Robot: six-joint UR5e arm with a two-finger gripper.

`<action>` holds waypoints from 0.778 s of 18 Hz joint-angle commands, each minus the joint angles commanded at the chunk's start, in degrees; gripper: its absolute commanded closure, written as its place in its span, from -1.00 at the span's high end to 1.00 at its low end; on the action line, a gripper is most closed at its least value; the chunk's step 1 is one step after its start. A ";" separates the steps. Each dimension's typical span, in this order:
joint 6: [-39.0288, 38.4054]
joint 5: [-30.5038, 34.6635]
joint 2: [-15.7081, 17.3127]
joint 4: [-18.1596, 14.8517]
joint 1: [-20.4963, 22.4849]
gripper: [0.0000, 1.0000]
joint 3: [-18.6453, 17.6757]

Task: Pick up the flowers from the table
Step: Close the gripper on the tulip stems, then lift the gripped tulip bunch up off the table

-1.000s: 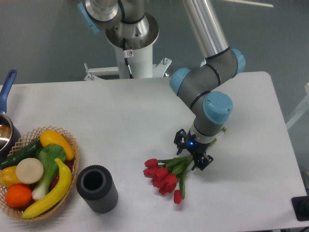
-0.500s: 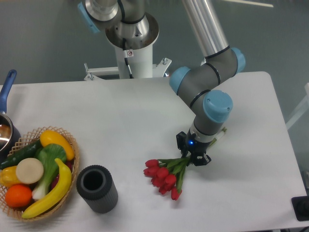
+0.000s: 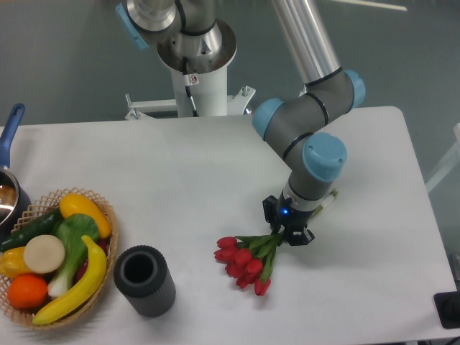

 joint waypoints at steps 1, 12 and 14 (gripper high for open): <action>0.09 -0.09 0.61 0.00 0.09 -0.42 0.09; -7.81 -19.22 9.05 4.04 1.75 -0.42 1.93; -10.89 -25.28 9.67 4.04 2.02 -0.42 3.07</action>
